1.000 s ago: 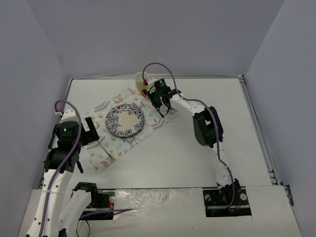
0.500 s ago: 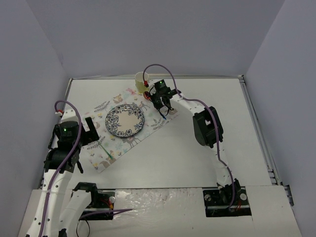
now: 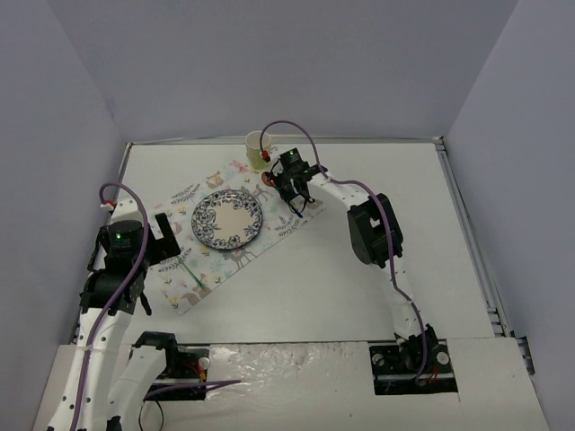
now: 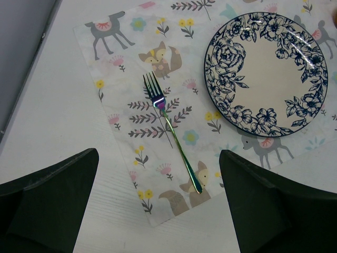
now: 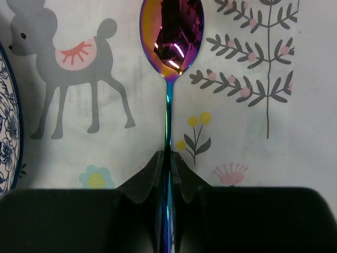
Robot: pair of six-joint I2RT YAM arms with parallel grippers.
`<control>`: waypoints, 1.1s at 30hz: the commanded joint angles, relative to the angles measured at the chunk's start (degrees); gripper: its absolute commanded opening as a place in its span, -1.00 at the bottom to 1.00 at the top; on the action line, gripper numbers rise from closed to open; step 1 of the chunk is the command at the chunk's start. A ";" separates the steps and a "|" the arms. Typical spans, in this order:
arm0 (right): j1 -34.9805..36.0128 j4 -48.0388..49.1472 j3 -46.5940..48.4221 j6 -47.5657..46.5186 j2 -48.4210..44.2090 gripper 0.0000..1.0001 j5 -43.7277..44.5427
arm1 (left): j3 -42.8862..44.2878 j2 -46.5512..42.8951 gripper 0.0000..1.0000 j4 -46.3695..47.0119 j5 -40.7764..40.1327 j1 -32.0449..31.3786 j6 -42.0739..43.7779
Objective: Set the dinner table for one person
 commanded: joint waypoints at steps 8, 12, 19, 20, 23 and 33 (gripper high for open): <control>-0.36 2.36 -4.48 0.25 -11.70 -0.04 0.73 | 0.72 0.25 0.94 2.73 0.05 0.34 0.46; -0.38 4.22 -10.64 -0.11 -20.08 0.14 3.05 | 1.00 -0.22 0.94 2.91 0.22 0.34 0.57; -0.81 12.76 -30.24 1.82 -46.75 0.66 12.91 | 5.30 -0.97 0.94 -1.06 -0.39 0.26 1.28; -0.81 13.91 -32.49 2.56 -50.38 0.73 14.79 | 6.15 -1.21 0.94 -1.98 -0.39 0.26 1.37; -0.90 16.62 -40.61 6.54 -61.05 0.92 21.10 | 9.12 -2.40 0.94 -4.61 -0.39 0.17 2.05; -0.96 15.67 -56.20 13.17 -92.48 1.00 37.11 | 22.44 -5.96 0.94 -15.24 0.09 0.18 5.58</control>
